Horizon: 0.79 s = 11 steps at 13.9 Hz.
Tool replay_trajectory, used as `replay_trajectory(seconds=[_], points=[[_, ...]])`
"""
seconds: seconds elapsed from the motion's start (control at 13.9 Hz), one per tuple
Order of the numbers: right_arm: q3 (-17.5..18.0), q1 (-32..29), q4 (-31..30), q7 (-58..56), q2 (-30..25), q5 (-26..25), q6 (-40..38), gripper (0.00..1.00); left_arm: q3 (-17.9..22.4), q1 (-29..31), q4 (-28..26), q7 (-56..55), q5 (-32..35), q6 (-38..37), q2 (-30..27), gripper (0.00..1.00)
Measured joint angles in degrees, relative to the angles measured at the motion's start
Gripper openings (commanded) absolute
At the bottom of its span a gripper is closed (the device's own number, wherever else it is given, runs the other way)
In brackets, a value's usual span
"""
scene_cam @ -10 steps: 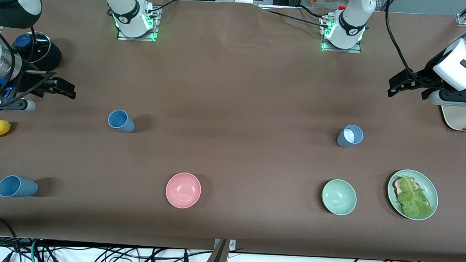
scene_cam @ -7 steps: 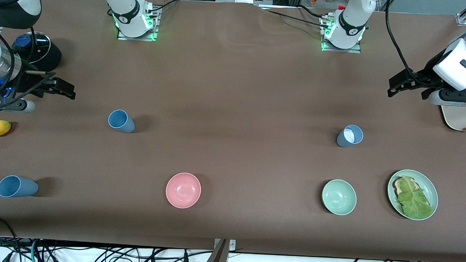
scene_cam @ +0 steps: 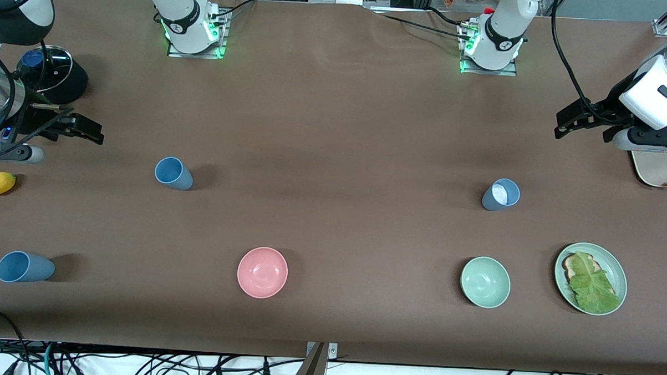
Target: Stack blue cups with both arms
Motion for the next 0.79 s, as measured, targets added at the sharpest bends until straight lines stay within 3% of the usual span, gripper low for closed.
replay_trajectory(seconds=[0.79], points=[[0.0,0.0,0.0,0.0,0.0,0.0,0.0,1.00,0.0,0.2,0.0,0.0,0.0,-0.8,0.1,1.00]])
